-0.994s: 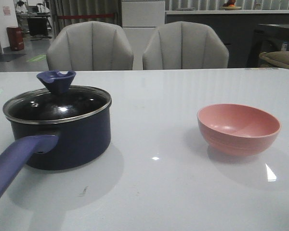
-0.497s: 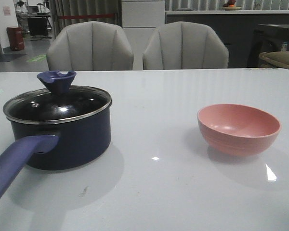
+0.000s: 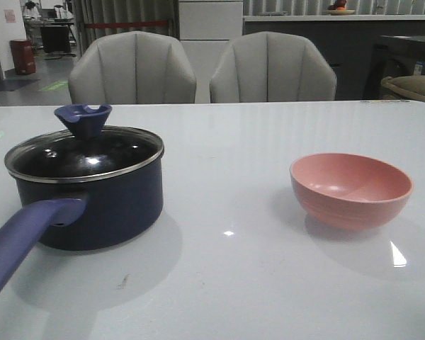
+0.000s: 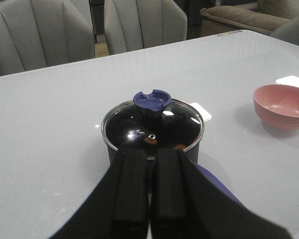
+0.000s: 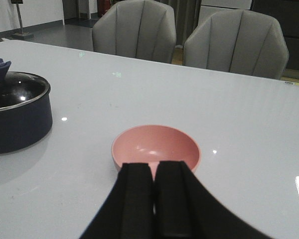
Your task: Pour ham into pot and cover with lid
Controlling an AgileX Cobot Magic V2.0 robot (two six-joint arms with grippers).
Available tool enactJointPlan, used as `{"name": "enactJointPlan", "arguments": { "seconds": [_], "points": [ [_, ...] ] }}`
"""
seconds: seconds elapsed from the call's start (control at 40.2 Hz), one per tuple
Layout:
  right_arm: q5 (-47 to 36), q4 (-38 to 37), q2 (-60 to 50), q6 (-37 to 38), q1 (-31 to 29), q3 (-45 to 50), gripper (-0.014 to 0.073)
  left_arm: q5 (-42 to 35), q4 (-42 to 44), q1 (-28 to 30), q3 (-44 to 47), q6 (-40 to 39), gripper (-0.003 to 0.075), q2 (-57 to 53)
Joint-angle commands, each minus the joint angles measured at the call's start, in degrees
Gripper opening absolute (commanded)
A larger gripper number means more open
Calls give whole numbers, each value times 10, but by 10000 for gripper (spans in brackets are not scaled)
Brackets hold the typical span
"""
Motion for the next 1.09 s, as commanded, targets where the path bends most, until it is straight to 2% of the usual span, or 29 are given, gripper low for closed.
{"name": "enactJointPlan", "arguments": {
  "seconds": [0.0,0.224,0.323,0.572,0.721,0.796,1.069],
  "points": [
    [-48,2,5,-2,0,-16,150,-46,-5,-5,-14,-2,113,6],
    [-48,2,5,-2,0,-16,150,-49,-5,-5,-9,-2,113,6],
    [-48,2,5,-2,0,-16,150,-91,0,8,11,-2,113,6],
    [-48,2,5,-2,0,-16,150,-269,13,144,150,-2,113,-37],
    [-48,2,5,-2,0,-16,150,-333,13,195,217,-2,113,-78],
    [-48,2,5,-2,0,-16,149,-359,11,203,239,-2,113,-76],
    [-47,2,5,-2,0,-16,149,-351,14,189,239,-2,113,-76]
  ]
}}
